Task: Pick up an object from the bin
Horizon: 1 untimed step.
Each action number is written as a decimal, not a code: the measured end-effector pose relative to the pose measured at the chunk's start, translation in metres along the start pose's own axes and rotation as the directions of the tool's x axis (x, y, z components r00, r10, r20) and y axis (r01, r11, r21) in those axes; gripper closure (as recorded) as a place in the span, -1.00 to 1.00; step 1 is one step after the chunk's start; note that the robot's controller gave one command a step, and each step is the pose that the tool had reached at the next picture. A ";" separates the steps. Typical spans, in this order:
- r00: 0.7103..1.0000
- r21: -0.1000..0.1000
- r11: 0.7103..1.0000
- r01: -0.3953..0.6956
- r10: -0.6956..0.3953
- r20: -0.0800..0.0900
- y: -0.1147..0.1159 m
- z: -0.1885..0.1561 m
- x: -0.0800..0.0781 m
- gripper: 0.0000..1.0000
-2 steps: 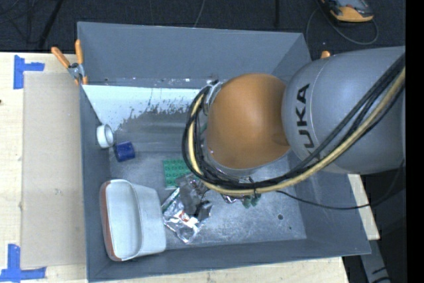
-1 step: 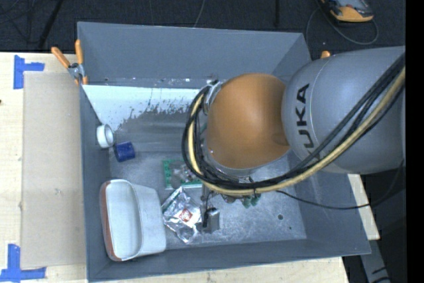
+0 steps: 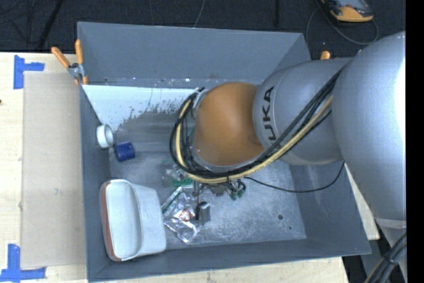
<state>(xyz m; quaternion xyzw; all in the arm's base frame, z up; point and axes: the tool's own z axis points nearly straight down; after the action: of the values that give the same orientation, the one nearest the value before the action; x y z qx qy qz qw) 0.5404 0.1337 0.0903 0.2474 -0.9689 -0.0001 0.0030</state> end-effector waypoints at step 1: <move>0.937 0.003 0.937 0.348 -0.348 0.006 -0.012 0.021 -0.024 -1.00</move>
Offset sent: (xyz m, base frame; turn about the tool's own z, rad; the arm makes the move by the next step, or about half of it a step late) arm 0.0267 0.0000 -0.0203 -0.3563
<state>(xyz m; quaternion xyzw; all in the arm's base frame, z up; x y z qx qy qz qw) 0.5672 0.1343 0.0693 0.4148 -0.9099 -0.0005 -0.0002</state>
